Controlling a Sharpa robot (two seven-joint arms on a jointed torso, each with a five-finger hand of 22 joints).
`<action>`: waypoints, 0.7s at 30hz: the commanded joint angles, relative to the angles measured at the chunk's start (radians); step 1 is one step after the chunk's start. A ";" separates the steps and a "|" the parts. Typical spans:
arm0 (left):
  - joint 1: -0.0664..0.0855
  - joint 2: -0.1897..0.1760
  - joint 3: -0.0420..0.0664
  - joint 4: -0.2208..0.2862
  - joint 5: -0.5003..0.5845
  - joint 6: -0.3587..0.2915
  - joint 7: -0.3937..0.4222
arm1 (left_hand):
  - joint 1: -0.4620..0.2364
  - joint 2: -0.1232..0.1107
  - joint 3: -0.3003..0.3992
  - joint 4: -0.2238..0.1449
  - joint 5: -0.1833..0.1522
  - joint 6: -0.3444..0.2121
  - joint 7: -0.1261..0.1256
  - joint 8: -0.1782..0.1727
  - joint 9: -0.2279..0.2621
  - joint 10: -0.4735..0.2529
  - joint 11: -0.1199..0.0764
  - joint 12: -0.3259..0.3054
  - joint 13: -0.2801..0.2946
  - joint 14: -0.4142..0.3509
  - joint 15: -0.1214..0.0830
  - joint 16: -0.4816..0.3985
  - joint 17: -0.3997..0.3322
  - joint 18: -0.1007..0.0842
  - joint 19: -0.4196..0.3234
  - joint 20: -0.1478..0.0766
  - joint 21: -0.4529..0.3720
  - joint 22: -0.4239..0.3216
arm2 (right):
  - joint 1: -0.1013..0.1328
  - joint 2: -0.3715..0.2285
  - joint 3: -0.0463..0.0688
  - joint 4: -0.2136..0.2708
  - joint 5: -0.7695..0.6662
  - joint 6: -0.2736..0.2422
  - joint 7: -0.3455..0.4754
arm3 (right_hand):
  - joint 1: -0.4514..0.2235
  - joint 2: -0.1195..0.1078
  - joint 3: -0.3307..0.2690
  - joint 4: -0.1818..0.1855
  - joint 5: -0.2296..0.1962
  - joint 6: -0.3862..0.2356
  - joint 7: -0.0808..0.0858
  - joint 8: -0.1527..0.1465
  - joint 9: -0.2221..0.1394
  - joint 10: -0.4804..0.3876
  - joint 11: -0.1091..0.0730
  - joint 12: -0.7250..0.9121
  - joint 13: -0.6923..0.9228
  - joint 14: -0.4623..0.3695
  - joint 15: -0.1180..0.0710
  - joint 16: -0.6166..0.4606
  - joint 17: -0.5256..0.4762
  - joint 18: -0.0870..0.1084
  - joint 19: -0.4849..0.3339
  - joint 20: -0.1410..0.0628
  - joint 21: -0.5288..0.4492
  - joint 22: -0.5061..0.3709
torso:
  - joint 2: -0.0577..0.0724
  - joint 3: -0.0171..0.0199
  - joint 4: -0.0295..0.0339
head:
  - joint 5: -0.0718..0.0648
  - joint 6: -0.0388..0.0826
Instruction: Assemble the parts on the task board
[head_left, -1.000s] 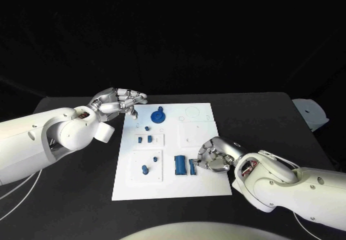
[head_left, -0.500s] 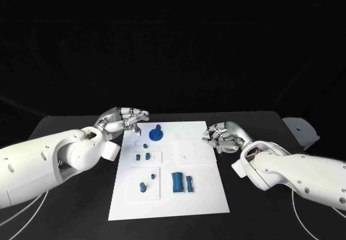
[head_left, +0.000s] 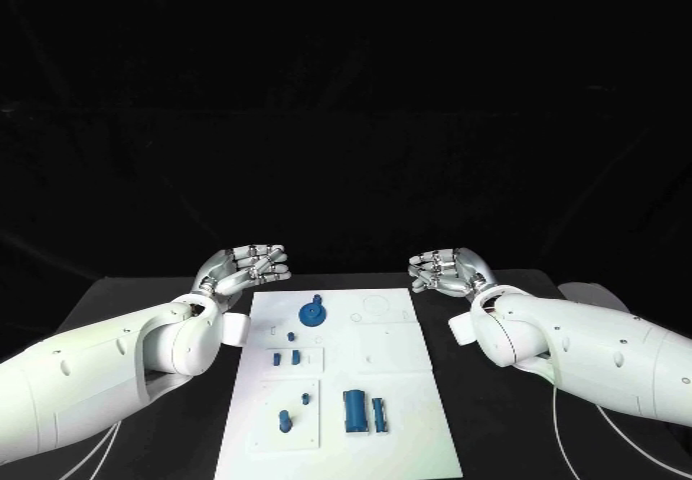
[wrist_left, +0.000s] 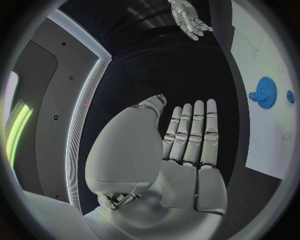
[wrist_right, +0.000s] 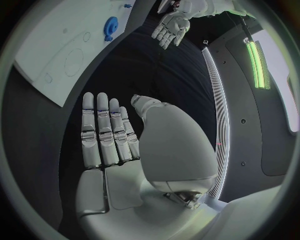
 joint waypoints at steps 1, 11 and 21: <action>-0.006 0.016 0.001 -0.016 0.047 -0.062 0.074 | -0.008 0.002 -0.009 -0.004 -0.005 -0.008 -0.009 -0.015 -0.007 -0.006 0.013 -0.032 -0.001 -0.022 0.014 -0.072 -0.019 0.000 -0.011 0.011 -0.053 -0.043 | 0.000 0.012 0.001 -0.025 0.068 0.083 0.072 | -0.015 0.006 -0.001 -0.009 -0.001 0.005 0.008 -0.007 -0.011 0.005 0.006 -0.012 -0.037 0.001 0.009 -0.027 -0.021 0.014 -0.003 0.005 -0.001 -0.045 | -0.007 0.0027 0.0081 | 0.000 0.012; -0.021 0.015 0.009 0.025 0.004 -0.092 0.017 | -0.700 0.168 -0.326 -0.277 -0.239 -0.811 -0.176 -0.290 -0.193 -0.950 -0.191 -0.185 -0.064 -0.793 -0.160 -0.488 -0.130 -0.178 -0.836 -0.278 -0.153 -0.214 | -0.026 -0.004 0.026 0.051 0.079 -0.042 0.054 | -0.670 0.183 -0.444 -0.257 -0.172 -0.875 -0.186 -0.137 -0.464 -1.095 -0.139 -0.082 -0.217 -1.050 -0.095 -0.267 -0.412 -0.170 -1.020 -0.211 -0.063 -0.443 | -0.040 0.0151 0.0255 | 0.012 0.002; -0.075 0.015 0.044 0.173 -0.027 -0.362 0.019 | -1.465 0.168 -0.326 -0.277 -0.239 -0.811 -0.176 -0.290 -0.193 -0.950 -0.191 -0.185 -0.064 -0.793 -0.160 -0.488 -0.130 -0.178 -0.836 -0.278 -0.153 -0.214 | -0.102 -0.048 0.102 0.267 0.248 -0.225 0.161 | -1.399 0.183 -0.444 -0.257 -0.172 -0.875 -0.186 -0.137 -0.464 -1.095 -0.139 -0.082 -0.217 -1.050 -0.095 -0.267 -0.412 -0.170 -1.020 -0.211 -0.063 -0.443 | -0.077 0.0290 0.0480 | 0.024 -0.003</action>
